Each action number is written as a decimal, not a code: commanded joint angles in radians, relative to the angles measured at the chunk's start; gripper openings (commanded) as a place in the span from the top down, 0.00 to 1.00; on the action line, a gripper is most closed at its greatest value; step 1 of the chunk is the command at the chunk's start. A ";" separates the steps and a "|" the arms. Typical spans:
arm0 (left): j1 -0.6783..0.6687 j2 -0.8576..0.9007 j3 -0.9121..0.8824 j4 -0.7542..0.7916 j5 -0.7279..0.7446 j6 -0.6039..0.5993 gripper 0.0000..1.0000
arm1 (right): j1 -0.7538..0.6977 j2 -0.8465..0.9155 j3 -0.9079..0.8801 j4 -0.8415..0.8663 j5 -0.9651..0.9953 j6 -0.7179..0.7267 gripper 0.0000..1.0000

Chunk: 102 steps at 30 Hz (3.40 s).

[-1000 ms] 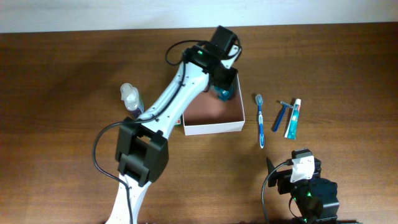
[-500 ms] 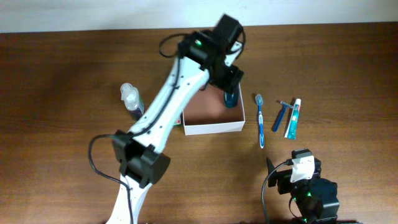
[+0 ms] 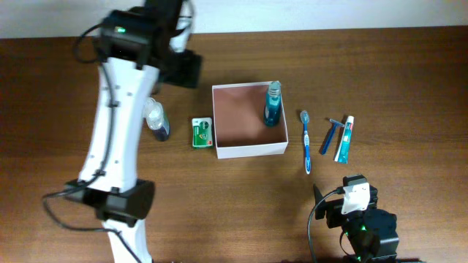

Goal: Pack container
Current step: 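Carry the mouthwash into the box and release it upright, then grasp the white-capped spray bottle with the left gripper, then place the spray bottle in the box beside the mouthwash, then grasp the green Dettol soap bar with the left gripper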

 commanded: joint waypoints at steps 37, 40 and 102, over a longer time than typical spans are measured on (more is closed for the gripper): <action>0.178 -0.133 -0.600 0.360 0.058 0.031 0.81 | -0.008 -0.007 -0.006 0.002 -0.002 -0.006 0.01; 0.129 -0.193 -0.441 0.291 0.118 0.031 0.83 | -0.008 -0.007 -0.006 0.002 -0.002 -0.006 0.01; 0.051 -0.071 -0.426 0.121 0.130 -0.058 0.19 | -0.008 -0.007 -0.006 0.002 -0.002 -0.006 0.01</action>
